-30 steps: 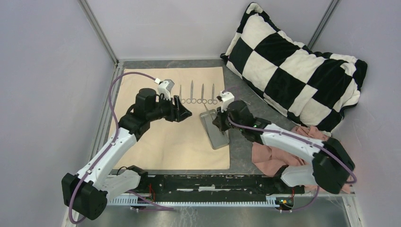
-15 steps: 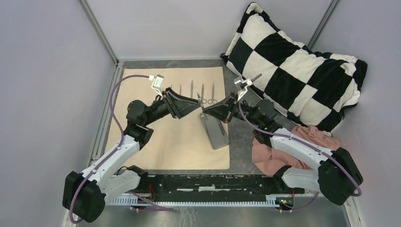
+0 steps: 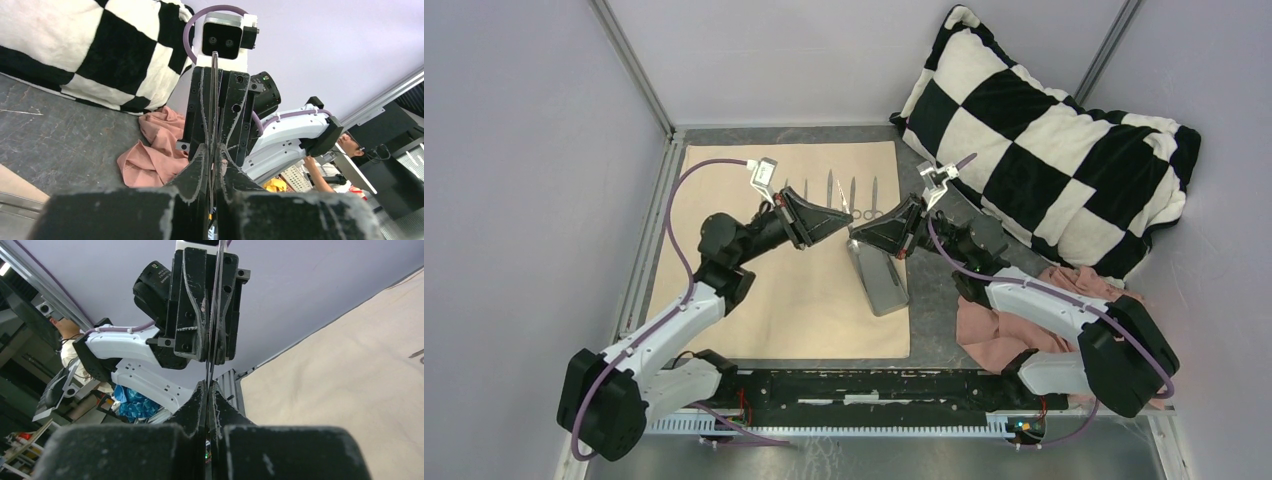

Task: Open and lay out the surgical kit
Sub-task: Place the medical item in the surgical kit.

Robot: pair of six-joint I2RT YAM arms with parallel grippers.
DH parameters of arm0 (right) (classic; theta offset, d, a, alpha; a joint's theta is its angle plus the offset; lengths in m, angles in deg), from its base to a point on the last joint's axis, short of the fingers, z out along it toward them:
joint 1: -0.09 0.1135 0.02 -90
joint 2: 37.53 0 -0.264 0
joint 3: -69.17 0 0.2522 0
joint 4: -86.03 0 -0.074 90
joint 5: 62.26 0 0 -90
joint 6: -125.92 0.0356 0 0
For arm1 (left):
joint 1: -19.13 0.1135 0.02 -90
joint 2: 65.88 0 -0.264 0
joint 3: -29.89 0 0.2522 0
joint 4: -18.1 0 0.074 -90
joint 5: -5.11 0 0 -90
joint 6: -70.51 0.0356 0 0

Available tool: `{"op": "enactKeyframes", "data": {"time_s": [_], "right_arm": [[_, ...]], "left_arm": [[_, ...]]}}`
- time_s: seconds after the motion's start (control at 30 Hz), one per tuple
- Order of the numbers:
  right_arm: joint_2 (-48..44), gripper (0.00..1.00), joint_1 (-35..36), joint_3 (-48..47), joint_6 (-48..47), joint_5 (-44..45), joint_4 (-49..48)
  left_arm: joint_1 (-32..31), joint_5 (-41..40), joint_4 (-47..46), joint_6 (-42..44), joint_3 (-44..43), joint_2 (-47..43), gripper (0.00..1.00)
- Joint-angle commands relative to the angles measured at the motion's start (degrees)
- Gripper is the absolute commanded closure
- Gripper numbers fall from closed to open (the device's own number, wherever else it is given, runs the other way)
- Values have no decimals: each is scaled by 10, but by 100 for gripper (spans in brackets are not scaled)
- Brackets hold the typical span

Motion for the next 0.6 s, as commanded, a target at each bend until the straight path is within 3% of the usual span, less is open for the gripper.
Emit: {"op": "enactKeyframes", "data": {"time_s": [0.0,0.07,0.13,0.17,0.27,0.33,0.57], "right_arm": [[7,99,-1,-3,-28,-4,1],[4,76,-4,-12,-89,10,96],[-3,42,-4,-37,-194,70,281],[-1,34,-4,-54,-250,108,372],[-4,22,-6,-58,-346,193,500],[-12,19,-7,-46,-383,226,529],[-12,18,-12,-25,-426,251,550]], "left_arm": [[-2,-27,85,44,-49,9,98],[-1,-53,209,120,-79,10,98],[6,-96,377,222,-137,28,98],[17,-135,471,278,-186,45,98],[65,-220,675,406,-277,121,98],[127,-265,753,464,-324,177,98],[197,-499,807,570,-450,382,98]]}}
